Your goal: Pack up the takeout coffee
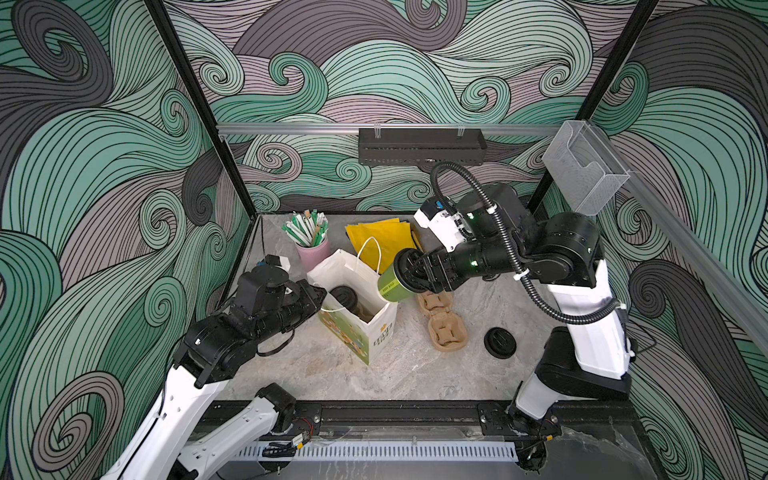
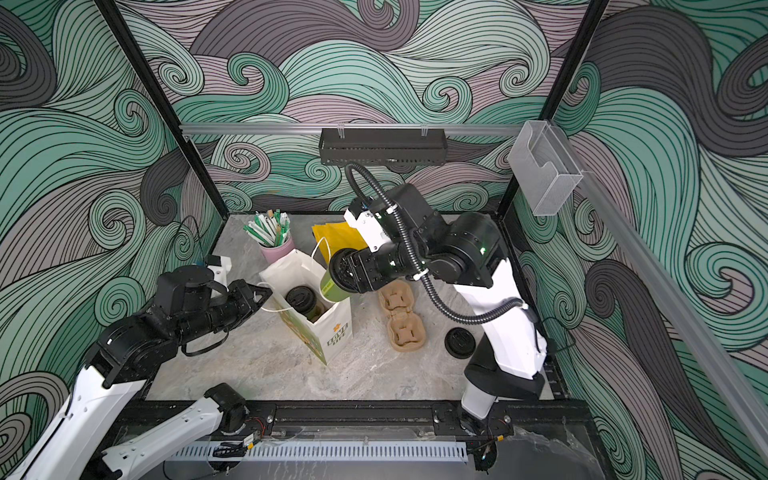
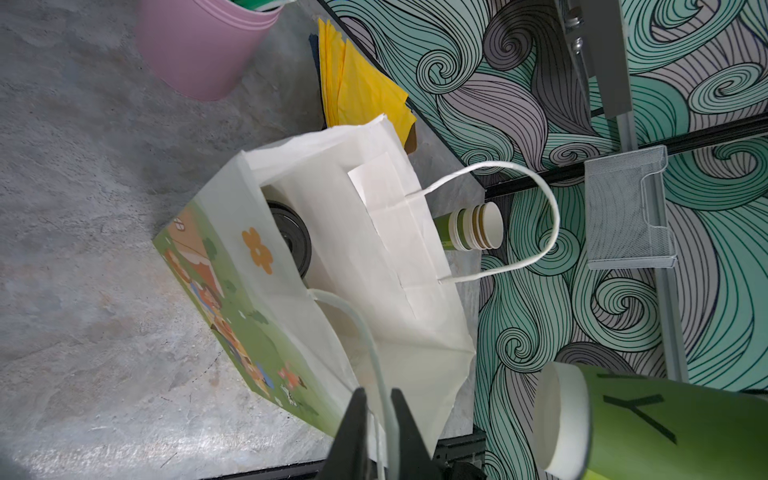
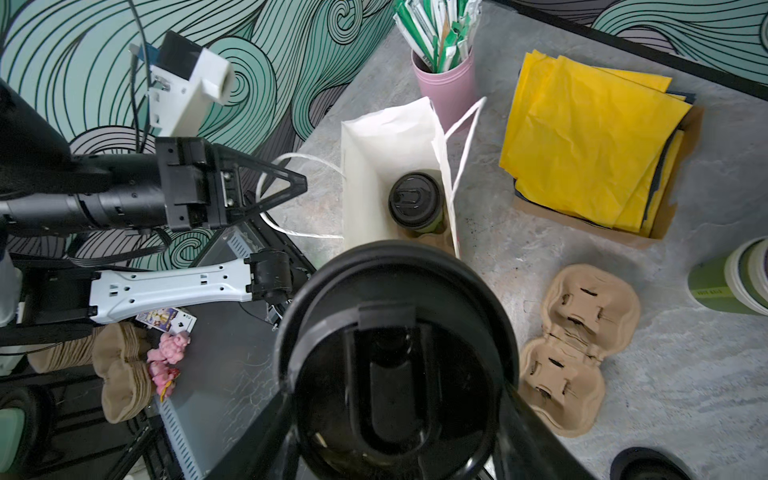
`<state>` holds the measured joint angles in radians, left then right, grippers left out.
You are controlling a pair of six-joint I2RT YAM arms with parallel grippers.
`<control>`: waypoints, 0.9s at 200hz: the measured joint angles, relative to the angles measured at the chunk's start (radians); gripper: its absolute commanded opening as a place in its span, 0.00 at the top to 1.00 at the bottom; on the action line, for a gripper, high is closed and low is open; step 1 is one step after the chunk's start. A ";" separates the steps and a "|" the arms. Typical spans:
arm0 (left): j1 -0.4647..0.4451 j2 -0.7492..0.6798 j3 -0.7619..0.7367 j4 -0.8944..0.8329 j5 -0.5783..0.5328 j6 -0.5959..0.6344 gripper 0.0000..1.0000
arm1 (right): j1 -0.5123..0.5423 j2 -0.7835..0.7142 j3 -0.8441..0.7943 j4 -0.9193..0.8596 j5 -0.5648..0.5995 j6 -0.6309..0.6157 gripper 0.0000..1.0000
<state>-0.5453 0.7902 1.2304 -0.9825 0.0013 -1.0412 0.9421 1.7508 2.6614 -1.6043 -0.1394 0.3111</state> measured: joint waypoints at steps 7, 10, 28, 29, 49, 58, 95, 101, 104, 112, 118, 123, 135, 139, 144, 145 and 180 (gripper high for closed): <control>0.000 -0.002 -0.004 0.003 0.004 0.001 0.93 | 0.005 0.016 0.012 0.002 -0.005 0.000 0.42; 0.000 -0.002 -0.005 0.003 0.005 0.002 0.94 | 0.007 0.020 0.012 0.004 -0.007 0.000 0.42; 0.000 -0.002 -0.012 0.007 0.010 0.000 0.96 | 0.024 0.049 0.006 0.014 -0.007 0.000 0.41; 0.000 -0.002 -0.012 0.007 0.010 0.000 0.96 | 0.025 0.050 0.006 0.015 -0.006 0.000 0.41; 0.000 -0.003 -0.017 0.012 0.011 -0.001 0.99 | 0.047 0.082 -0.011 0.023 0.014 -0.005 0.41; 0.000 -0.005 -0.018 0.012 0.011 -0.001 1.00 | 0.057 0.100 -0.018 0.026 0.027 -0.009 0.42; 0.000 -0.021 -0.031 0.017 0.019 -0.003 1.00 | 0.075 0.191 -0.019 0.032 0.084 -0.023 0.42; 0.000 -0.023 -0.031 0.017 0.021 -0.003 1.00 | 0.076 0.206 -0.015 0.032 0.091 -0.023 0.42; 0.000 -0.023 -0.031 0.017 0.022 -0.003 1.00 | 0.076 0.213 -0.013 0.032 0.094 -0.023 0.42; 0.000 -0.025 -0.031 0.018 0.024 -0.004 1.00 | 0.077 0.231 -0.007 0.034 0.102 -0.024 0.42; 0.000 -0.027 -0.032 0.018 0.026 -0.005 1.00 | 0.077 0.244 -0.005 0.035 0.108 -0.024 0.42; 0.000 -0.029 -0.033 0.018 0.026 -0.006 1.00 | 0.077 0.251 -0.004 0.036 0.112 -0.024 0.42; 0.000 -0.032 -0.037 0.018 0.028 -0.006 1.00 | 0.080 0.267 -0.005 0.037 0.119 -0.024 0.43; 0.000 -0.033 -0.038 0.018 0.029 -0.007 1.00 | 0.080 0.272 -0.005 0.036 0.122 -0.024 0.43; 0.000 -0.034 -0.040 0.018 0.029 -0.007 1.00 | 0.080 0.275 -0.005 0.037 0.125 -0.024 0.43; 0.000 -0.034 -0.040 0.018 0.029 -0.007 1.00 | 0.080 0.276 -0.005 0.037 0.126 -0.024 0.43; 0.000 -0.036 -0.042 0.019 0.030 -0.007 1.00 | 0.090 0.306 -0.006 0.037 0.140 -0.023 0.43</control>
<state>-0.5453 0.7544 1.1885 -0.9634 0.0311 -1.0485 1.0321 2.0563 2.6549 -1.5673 0.0006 0.2878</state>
